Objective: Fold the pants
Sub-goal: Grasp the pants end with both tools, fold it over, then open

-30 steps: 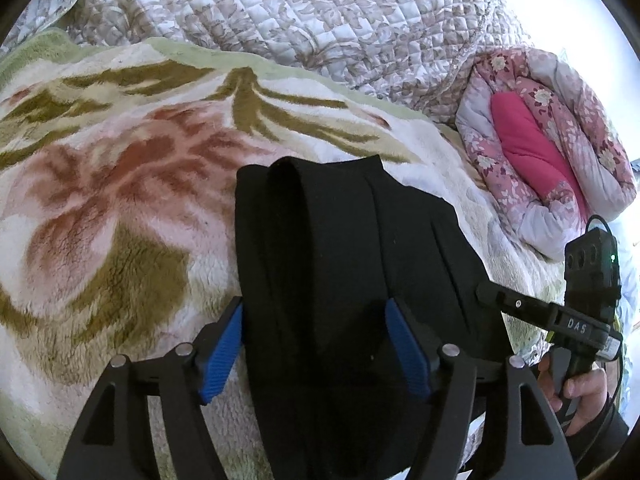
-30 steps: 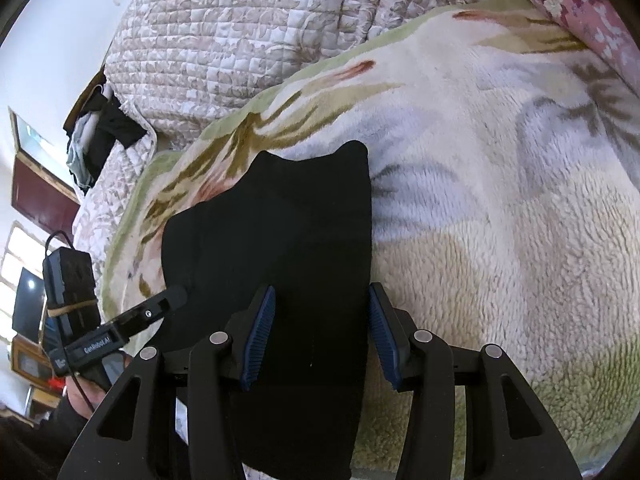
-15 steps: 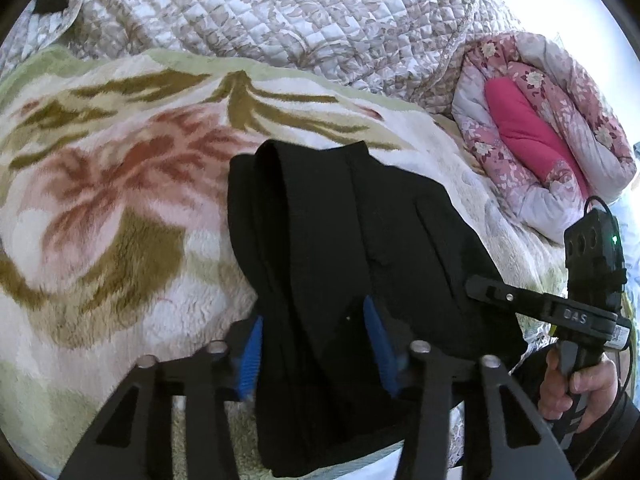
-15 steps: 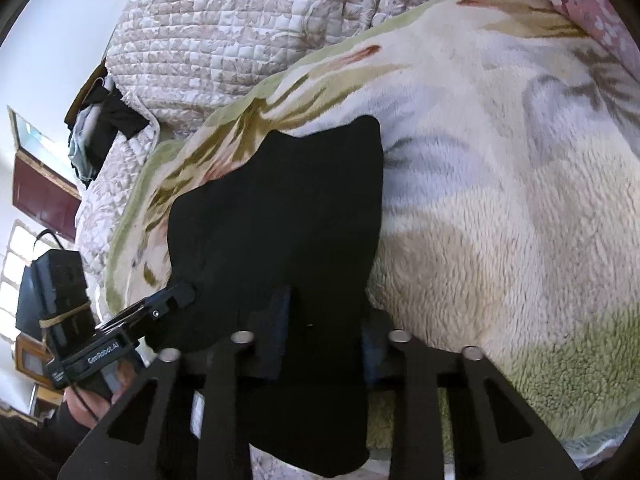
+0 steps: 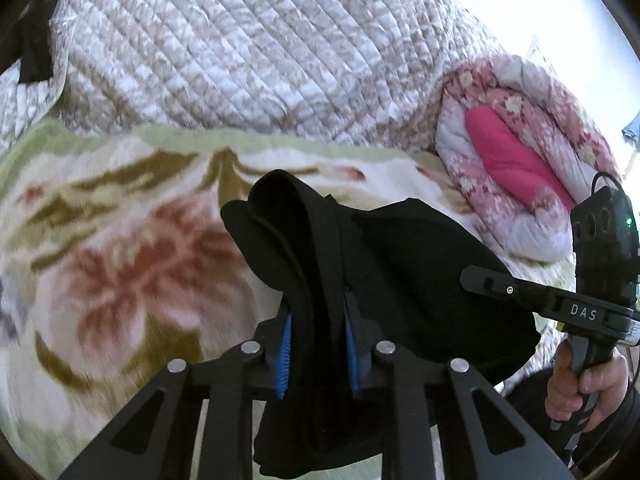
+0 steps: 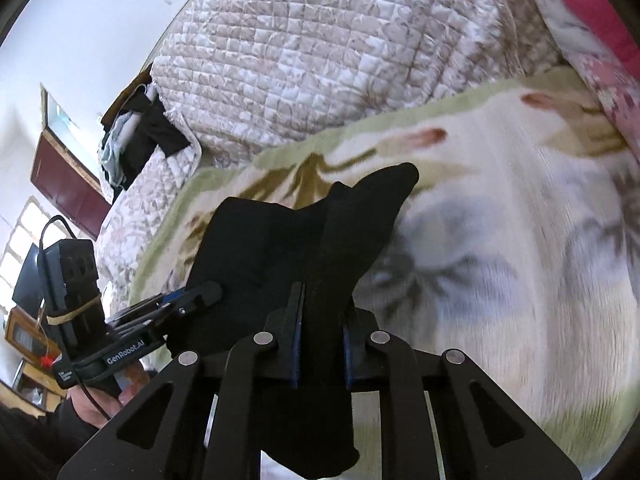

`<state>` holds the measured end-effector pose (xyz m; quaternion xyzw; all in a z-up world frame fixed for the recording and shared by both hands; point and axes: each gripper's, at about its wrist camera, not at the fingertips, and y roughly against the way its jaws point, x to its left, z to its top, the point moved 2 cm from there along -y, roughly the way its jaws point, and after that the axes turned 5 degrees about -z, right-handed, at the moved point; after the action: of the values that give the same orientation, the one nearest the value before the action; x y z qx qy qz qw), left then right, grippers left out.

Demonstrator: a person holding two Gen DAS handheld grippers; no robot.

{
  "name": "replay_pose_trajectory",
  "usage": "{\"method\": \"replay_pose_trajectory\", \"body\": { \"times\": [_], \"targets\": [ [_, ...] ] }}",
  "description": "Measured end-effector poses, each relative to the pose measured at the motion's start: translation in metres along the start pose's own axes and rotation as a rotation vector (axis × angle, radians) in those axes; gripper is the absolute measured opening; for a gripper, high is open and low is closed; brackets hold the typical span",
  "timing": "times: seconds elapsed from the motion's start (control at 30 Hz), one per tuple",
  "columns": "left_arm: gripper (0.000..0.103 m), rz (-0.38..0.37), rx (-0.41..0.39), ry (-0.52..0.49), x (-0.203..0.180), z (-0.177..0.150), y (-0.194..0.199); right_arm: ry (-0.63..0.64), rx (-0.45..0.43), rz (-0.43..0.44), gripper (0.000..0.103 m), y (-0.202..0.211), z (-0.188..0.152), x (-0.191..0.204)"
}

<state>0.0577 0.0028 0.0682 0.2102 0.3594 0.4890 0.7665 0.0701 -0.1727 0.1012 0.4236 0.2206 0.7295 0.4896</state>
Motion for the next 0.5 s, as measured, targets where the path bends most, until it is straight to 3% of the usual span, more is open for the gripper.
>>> {"method": "replay_pose_trajectory", "body": {
  "times": [0.27, 0.37, 0.4, 0.5],
  "targets": [
    [0.024, 0.036, -0.033, -0.029, 0.032, 0.05, -0.024, 0.066, -0.031, -0.002, 0.015, -0.038, 0.052, 0.009],
    [0.027, 0.047, -0.051, -0.028, 0.047, 0.065, -0.037, 0.084, -0.038, -0.022, 0.021, -0.056, 0.067, 0.004],
    [0.03, 0.058, -0.049, -0.023, 0.054, 0.068, -0.042, 0.079, -0.021, -0.056, 0.027, -0.064, 0.069, -0.002],
    [0.029, 0.143, 0.008, 0.032, 0.082, 0.064, -0.058, 0.043, -0.017, -0.091, 0.028, -0.065, 0.062, -0.02]
  ]
}}
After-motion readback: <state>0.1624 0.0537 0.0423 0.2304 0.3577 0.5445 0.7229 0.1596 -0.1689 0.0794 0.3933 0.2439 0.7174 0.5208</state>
